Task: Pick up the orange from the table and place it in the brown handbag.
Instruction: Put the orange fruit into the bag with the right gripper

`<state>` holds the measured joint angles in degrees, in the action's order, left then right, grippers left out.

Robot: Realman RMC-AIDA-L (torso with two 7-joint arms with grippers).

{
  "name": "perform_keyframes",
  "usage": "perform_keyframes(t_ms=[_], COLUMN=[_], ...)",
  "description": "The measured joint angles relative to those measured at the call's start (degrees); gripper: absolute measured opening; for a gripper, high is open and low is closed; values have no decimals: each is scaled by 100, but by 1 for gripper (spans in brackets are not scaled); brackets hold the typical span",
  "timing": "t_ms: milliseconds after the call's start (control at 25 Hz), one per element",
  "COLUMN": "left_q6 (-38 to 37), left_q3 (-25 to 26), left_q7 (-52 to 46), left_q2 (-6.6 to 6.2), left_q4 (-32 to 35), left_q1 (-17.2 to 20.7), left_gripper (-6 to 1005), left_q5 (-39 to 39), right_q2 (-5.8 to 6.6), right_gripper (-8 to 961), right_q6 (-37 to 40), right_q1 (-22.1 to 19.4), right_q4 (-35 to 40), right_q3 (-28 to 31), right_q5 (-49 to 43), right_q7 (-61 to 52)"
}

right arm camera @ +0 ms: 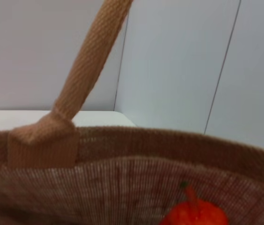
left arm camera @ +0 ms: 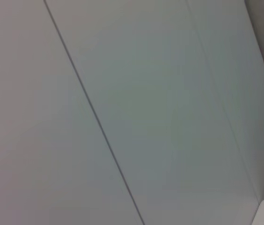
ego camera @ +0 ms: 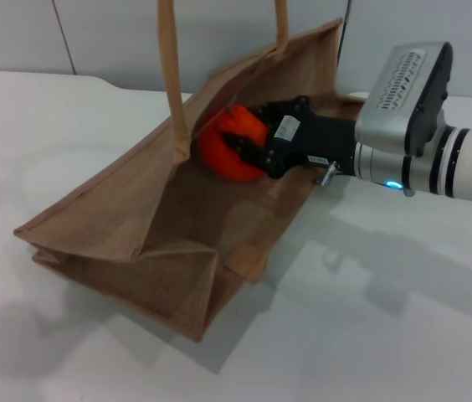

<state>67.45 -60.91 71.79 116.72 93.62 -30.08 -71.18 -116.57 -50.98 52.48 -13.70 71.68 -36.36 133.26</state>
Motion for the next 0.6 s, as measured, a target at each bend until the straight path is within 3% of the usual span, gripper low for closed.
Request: perform_keyframes(t_ms=[200,600], left_q6=[-36,-251], left_q3=[-84,-69], left_q7=[15,19], left_q2=[-4,-14], left_q4=[-63,-66], left_q1=[-24,173], left_gripper=[109,109], left_q5=[53,235], right_q2=[-28,18], right_gripper=[419,748], right_q6=[140,462], right_q1=[34,10], right_q4=[-8,-7], right_q3=[-19,3], right_q5=[25,26], right_q7=[-66,-379])
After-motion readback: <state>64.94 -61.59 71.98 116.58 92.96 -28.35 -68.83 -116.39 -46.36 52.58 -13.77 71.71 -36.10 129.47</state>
